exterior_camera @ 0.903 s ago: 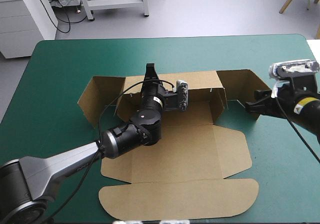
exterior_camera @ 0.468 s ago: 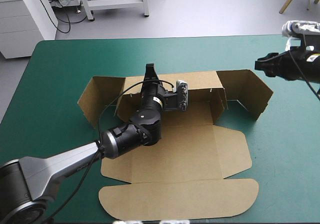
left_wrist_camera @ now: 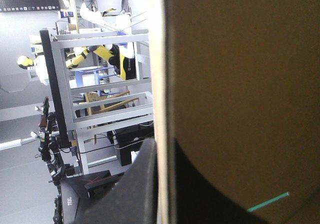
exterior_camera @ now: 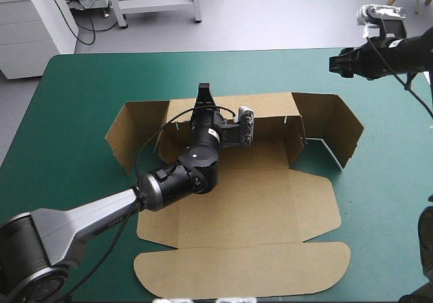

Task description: Fold the box

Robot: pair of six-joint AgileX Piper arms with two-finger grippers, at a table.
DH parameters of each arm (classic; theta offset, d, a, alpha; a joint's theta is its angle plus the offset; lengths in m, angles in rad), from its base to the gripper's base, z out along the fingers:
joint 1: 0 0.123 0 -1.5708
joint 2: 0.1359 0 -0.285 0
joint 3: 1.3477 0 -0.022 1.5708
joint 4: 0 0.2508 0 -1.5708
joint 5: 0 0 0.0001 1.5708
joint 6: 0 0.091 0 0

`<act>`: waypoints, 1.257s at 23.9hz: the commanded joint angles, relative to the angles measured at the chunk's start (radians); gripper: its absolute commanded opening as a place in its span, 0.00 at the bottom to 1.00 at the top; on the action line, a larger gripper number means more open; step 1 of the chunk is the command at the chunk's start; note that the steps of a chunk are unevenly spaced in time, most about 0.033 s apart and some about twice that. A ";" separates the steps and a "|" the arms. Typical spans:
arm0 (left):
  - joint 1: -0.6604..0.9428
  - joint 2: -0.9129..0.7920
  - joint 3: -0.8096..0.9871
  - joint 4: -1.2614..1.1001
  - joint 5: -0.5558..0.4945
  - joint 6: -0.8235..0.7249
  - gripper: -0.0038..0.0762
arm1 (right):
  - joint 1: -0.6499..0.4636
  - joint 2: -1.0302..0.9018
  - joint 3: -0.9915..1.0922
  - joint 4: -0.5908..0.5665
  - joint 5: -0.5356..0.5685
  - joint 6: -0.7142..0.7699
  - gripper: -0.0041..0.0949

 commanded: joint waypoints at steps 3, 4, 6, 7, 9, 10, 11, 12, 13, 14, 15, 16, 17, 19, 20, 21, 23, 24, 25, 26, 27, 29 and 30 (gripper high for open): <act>0.004 -0.033 -0.017 0.064 -0.030 -0.039 0.04 | 0.021 0.045 -0.073 -0.015 -0.041 0.004 0.59; 0.008 -0.033 -0.017 0.057 -0.043 -0.039 0.04 | 0.021 0.060 -0.075 -0.012 -0.041 0.004 0.59; 0.010 -0.033 -0.017 0.055 -0.047 -0.039 0.04 | 0.021 0.084 -0.075 -0.015 -0.045 0.008 0.59; 0.010 -0.031 -0.017 0.058 -0.048 -0.039 0.04 | 0.021 0.095 -0.075 -0.019 -0.045 0.008 0.59; 0.024 -0.029 -0.017 0.067 -0.070 -0.041 0.04 | 0.021 0.120 -0.075 -0.015 -0.050 0.008 0.59; 0.040 -0.029 -0.017 0.080 -0.084 -0.084 0.04 | 0.021 0.135 -0.075 -0.012 -0.056 0.008 0.59; 0.043 -0.029 -0.017 0.084 -0.082 -0.096 0.04 | 0.021 0.140 -0.075 -0.012 -0.061 0.008 0.59; 0.043 -0.029 -0.017 0.087 -0.077 -0.100 0.04 | 0.021 0.142 -0.075 -0.010 -0.066 0.008 0.59; 0.043 -0.029 -0.017 0.092 -0.074 -0.103 0.04 | 0.021 0.147 -0.075 -0.008 -0.070 0.008 0.59; 0.043 -0.029 -0.017 0.096 -0.074 -0.103 0.04 | 0.021 0.149 -0.077 -0.008 -0.073 0.008 0.59; 0.043 -0.029 -0.017 0.098 -0.084 -0.103 0.04 | 0.021 0.158 -0.077 0.009 -0.070 0.006 0.59; 0.047 -0.027 -0.017 0.100 -0.092 -0.103 0.04 | 0.021 0.163 -0.077 0.015 -0.066 0.004 0.59; 0.049 -0.020 -0.017 0.105 -0.096 -0.107 0.04 | 0.024 0.171 -0.077 0.015 -0.054 0.004 0.59; 0.049 -0.004 -0.017 0.112 -0.097 -0.107 0.04 | 0.032 0.179 -0.077 -0.013 -0.054 0.004 0.59; 0.049 0.002 -0.017 0.115 -0.097 -0.107 0.04 | 0.034 0.180 -0.077 -0.013 -0.051 0.004 0.59; 0.049 0.009 -0.017 0.115 -0.097 -0.107 0.04 | 0.038 0.180 -0.077 -0.019 -0.047 0.004 0.59; 0.049 0.016 -0.017 0.115 -0.095 -0.107 0.04 | 0.040 0.180 -0.075 -0.023 -0.012 0.004 0.59; 0.049 0.018 -0.017 0.120 -0.090 -0.107 0.04 | 0.040 0.180 -0.075 -0.025 0.010 0.006 0.59; 0.049 0.018 -0.017 0.120 -0.090 -0.107 0.04 | 0.040 0.180 -0.075 -0.028 0.022 0.008 0.59; 0.049 0.018 -0.017 0.122 -0.090 -0.107 0.04 | 0.040 0.180 -0.075 -0.035 0.033 0.008 0.59; 0.049 0.018 -0.017 0.122 -0.089 -0.107 0.04 | 0.040 0.179 -0.074 -0.039 0.044 0.014 0.59; 0.049 0.018 -0.017 0.124 -0.092 -0.107 0.04 | 0.040 0.176 -0.074 -0.039 0.059 0.018 0.59; 0.049 0.018 -0.017 0.124 -0.088 -0.107 0.04 | 0.040 0.172 -0.074 -0.039 0.067 0.018 0.58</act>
